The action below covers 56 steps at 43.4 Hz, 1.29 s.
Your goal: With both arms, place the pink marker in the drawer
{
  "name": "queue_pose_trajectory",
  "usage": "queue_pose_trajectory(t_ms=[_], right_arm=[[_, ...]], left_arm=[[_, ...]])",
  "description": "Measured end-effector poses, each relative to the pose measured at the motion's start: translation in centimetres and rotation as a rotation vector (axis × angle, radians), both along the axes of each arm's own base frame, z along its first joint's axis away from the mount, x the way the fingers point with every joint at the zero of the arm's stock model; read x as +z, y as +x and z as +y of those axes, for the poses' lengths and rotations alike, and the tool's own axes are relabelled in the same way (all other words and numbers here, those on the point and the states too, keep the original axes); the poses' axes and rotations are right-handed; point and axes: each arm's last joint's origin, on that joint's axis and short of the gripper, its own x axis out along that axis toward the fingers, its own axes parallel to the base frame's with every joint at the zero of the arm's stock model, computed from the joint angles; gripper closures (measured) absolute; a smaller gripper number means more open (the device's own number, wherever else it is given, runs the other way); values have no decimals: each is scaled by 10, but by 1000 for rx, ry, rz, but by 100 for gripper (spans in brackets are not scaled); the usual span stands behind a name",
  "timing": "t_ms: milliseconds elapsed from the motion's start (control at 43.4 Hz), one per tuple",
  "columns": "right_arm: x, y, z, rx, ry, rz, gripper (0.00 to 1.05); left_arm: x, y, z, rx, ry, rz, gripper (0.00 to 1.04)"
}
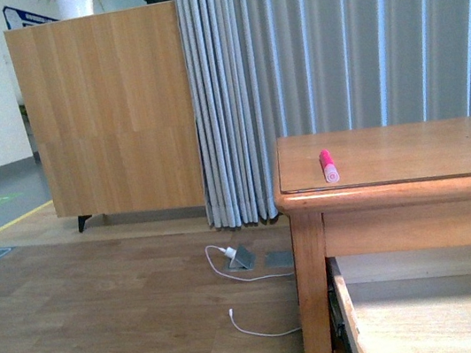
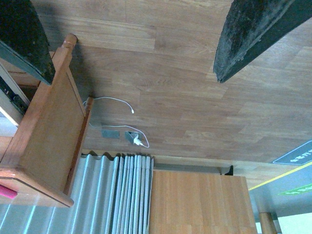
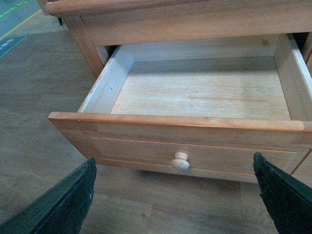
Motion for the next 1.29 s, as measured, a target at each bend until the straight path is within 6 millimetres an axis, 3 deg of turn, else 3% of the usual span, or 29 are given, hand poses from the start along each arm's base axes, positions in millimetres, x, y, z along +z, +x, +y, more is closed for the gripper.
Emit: queue_pose_trajectory(t_ms=[806,944,1174,1289], right_arm=[[0,0,0,-1,4,0,8],[0,0,0,-1,4,0,8],[0,0,0,1,4,-1,8],[0,0,0,1,4,-1,8]], left_arm=[[0,0,0,0,0,0,6],[-1,7,-7,72,-61,51,6],[45,44,-24,-116,-17,80,6],[74,82,-38,-195,62,59,6]])
